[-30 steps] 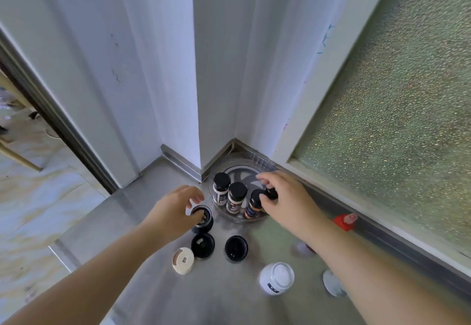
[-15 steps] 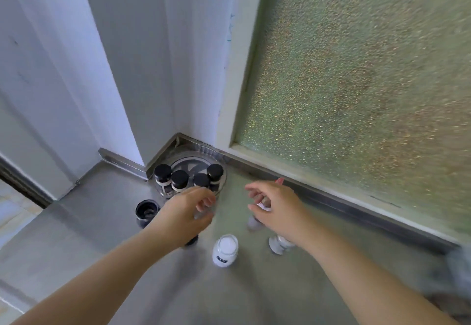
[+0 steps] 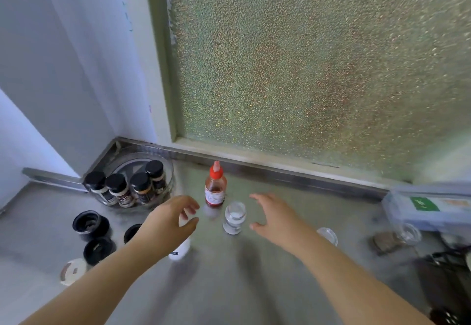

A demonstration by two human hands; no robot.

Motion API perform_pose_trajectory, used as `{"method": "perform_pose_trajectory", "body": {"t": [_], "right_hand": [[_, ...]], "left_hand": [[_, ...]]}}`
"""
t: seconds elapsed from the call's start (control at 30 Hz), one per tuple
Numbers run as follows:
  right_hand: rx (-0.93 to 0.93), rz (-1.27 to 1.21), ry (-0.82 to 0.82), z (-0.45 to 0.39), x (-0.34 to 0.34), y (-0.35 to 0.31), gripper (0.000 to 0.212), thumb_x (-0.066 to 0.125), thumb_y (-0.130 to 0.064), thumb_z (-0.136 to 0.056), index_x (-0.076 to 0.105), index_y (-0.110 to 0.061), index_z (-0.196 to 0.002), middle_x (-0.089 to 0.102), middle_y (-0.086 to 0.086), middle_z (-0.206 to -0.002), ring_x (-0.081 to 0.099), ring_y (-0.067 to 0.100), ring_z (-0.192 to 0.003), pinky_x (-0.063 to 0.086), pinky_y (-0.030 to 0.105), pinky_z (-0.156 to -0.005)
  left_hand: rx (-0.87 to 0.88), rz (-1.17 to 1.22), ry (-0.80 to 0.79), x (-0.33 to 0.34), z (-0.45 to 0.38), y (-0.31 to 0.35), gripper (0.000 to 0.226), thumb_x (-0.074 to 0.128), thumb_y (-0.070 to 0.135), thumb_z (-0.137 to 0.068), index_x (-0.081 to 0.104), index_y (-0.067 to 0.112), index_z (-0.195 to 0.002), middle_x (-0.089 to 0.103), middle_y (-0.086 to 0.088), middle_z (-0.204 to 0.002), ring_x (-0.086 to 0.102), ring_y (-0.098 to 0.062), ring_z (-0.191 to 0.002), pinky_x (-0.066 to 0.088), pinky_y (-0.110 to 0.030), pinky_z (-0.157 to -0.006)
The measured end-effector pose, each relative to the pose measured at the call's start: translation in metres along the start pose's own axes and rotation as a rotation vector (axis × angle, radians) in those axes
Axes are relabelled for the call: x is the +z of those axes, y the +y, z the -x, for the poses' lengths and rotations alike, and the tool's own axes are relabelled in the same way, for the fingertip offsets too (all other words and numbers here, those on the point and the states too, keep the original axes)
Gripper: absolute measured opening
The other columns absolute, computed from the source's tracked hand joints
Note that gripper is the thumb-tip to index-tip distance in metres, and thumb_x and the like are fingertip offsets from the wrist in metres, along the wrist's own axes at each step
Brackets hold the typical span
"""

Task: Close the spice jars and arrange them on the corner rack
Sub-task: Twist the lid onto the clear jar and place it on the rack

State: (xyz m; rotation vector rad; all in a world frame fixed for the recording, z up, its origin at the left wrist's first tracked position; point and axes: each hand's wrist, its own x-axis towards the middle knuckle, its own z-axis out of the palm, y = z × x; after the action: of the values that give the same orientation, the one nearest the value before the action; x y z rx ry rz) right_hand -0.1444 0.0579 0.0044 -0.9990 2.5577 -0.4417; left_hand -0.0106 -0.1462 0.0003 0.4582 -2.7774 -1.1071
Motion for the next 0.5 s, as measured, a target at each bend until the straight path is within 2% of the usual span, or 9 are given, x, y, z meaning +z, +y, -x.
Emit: {"method": "perform_pose_trajectory", "body": {"t": [0.07,0.17,0.23,0.3,0.37,0.5], "right_hand": [[0.028,0.026,-0.058,-0.01,0.01,-0.002,0.074,0.066,-0.032,-0.08,0.028,-0.017,-0.142,0.04,0.007,-0.141,0.041,0.024,-0.128,0.033,0.03,-0.104],[0.085,-0.03,-0.066,-0.027,0.03,-0.007,0.08,0.069,-0.037,-0.074,0.029,-0.016,-0.14,0.041,0.007,-0.139,0.043,0.026,-0.126,0.038,0.033,-0.101],[0.105,-0.032,-0.061,-0.038,0.045,-0.009,0.076,0.07,-0.041,-0.072,0.035,-0.017,-0.135,0.045,0.006,-0.134,0.048,0.026,-0.12,0.042,0.035,-0.096],[0.118,-0.019,-0.046,-0.044,0.054,-0.008,0.061,0.07,-0.042,-0.072,0.044,-0.018,-0.121,0.051,0.004,-0.121,0.054,0.027,-0.109,0.046,0.032,-0.085],[0.109,0.009,-0.034,-0.048,0.059,-0.008,0.049,0.069,-0.041,-0.072,0.048,-0.018,-0.109,0.053,0.003,-0.11,0.056,0.026,-0.099,0.042,0.03,-0.074],[0.028,0.021,0.001,-0.043,0.048,-0.022,0.047,0.068,-0.044,-0.071,0.051,-0.025,-0.111,0.055,-0.003,-0.107,0.057,0.02,-0.098,0.044,0.028,-0.074]], "left_hand": [[-0.017,0.001,-0.005,0.002,0.003,-0.003,0.02,0.063,0.015,-0.078,0.055,0.03,-0.09,0.058,0.018,-0.083,0.055,-0.001,-0.075,0.041,-0.014,-0.068],[-0.036,0.015,-0.004,0.003,0.007,-0.009,0.02,0.064,0.015,-0.078,0.056,0.029,-0.091,0.058,0.017,-0.083,0.051,0.001,-0.086,0.04,-0.01,-0.067],[-0.057,0.011,-0.014,0.003,0.011,-0.014,0.02,0.064,0.016,-0.078,0.057,0.029,-0.093,0.058,0.017,-0.084,0.047,0.004,-0.092,0.038,-0.007,-0.065],[-0.092,0.025,-0.035,0.002,0.015,-0.02,0.026,0.063,0.016,-0.078,0.053,0.039,-0.087,0.059,0.018,-0.084,0.048,0.005,-0.091,0.04,-0.008,-0.065],[-0.13,0.044,-0.042,0.0,0.019,-0.027,0.035,0.064,0.017,-0.078,0.046,0.047,-0.081,0.059,0.018,-0.084,0.048,0.006,-0.09,0.042,-0.013,-0.069],[-0.155,0.071,-0.041,-0.004,0.026,-0.033,0.037,0.066,0.016,-0.076,0.045,0.046,-0.084,0.057,0.021,-0.085,0.048,0.008,-0.089,0.04,-0.009,-0.067]]}}
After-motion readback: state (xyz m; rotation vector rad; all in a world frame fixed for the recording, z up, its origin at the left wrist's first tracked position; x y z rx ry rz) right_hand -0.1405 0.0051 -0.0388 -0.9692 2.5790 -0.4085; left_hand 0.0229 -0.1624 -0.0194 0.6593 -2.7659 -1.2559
